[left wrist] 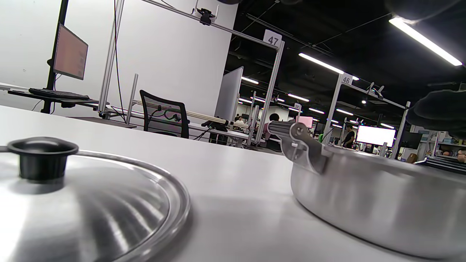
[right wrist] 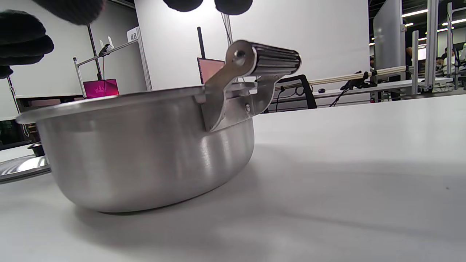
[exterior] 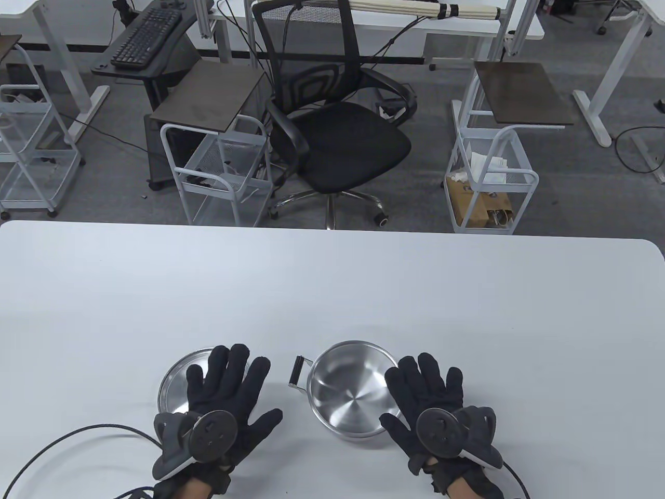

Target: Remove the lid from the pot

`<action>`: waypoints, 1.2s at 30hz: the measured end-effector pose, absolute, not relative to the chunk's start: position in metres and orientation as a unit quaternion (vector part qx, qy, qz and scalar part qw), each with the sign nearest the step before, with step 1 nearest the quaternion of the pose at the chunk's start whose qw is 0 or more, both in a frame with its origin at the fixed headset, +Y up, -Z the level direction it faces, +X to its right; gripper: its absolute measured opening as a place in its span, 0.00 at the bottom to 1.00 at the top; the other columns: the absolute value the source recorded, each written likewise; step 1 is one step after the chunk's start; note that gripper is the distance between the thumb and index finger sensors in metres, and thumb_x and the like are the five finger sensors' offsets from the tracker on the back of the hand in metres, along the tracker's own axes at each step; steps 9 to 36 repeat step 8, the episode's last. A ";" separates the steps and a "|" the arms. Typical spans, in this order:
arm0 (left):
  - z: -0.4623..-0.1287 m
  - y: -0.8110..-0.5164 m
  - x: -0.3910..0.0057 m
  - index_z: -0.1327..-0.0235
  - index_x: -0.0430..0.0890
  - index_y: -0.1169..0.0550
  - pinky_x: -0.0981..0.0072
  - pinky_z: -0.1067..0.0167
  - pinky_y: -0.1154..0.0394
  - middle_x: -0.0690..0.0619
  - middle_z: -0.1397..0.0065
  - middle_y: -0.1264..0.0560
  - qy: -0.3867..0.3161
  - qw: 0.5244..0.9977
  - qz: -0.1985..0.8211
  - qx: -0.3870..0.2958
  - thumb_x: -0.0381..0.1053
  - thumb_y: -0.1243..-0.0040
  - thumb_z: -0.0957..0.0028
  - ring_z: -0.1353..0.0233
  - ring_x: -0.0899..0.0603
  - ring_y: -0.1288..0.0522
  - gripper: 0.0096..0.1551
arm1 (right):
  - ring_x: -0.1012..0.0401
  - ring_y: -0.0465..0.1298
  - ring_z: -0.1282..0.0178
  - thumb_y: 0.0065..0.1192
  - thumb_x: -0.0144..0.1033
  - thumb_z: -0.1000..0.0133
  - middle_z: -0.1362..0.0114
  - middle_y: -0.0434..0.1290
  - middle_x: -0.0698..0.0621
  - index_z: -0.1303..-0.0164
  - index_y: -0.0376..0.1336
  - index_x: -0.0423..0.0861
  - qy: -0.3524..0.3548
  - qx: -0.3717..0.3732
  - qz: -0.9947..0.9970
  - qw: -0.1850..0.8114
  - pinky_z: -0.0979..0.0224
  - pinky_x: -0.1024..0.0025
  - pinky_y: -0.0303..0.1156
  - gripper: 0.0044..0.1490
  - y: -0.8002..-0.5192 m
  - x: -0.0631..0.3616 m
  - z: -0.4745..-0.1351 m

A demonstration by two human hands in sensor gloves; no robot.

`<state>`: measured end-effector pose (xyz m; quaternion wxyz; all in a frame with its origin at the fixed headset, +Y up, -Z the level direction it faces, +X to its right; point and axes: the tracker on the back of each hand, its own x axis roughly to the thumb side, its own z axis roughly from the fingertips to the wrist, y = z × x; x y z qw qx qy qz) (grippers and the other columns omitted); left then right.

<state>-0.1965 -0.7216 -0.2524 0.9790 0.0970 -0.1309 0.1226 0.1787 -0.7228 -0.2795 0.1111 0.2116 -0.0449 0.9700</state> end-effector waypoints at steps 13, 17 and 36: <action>-0.251 -0.720 -0.196 0.15 0.69 0.51 0.29 0.25 0.60 0.54 0.07 0.55 -0.127 0.978 0.125 0.108 0.84 0.53 0.49 0.11 0.37 0.58 0.51 | 0.40 0.38 0.12 0.48 0.63 0.42 0.11 0.41 0.49 0.18 0.42 0.56 -0.047 0.202 0.969 0.132 0.22 0.26 0.34 0.46 -0.721 0.186 -0.281; -0.251 -0.720 -0.196 0.15 0.69 0.51 0.29 0.25 0.60 0.54 0.07 0.55 -0.127 0.978 0.125 0.108 0.84 0.53 0.49 0.11 0.37 0.58 0.51 | 0.40 0.38 0.12 0.48 0.63 0.42 0.11 0.41 0.49 0.18 0.42 0.56 -0.047 0.202 0.969 0.132 0.22 0.26 0.34 0.46 -0.721 0.186 -0.281; -0.251 -0.720 -0.196 0.15 0.69 0.51 0.29 0.25 0.60 0.54 0.07 0.55 -0.127 0.978 0.125 0.108 0.84 0.53 0.49 0.11 0.37 0.58 0.51 | 0.40 0.38 0.12 0.48 0.63 0.42 0.11 0.41 0.49 0.18 0.42 0.56 -0.047 0.202 0.969 0.132 0.22 0.26 0.34 0.46 -0.721 0.186 -0.281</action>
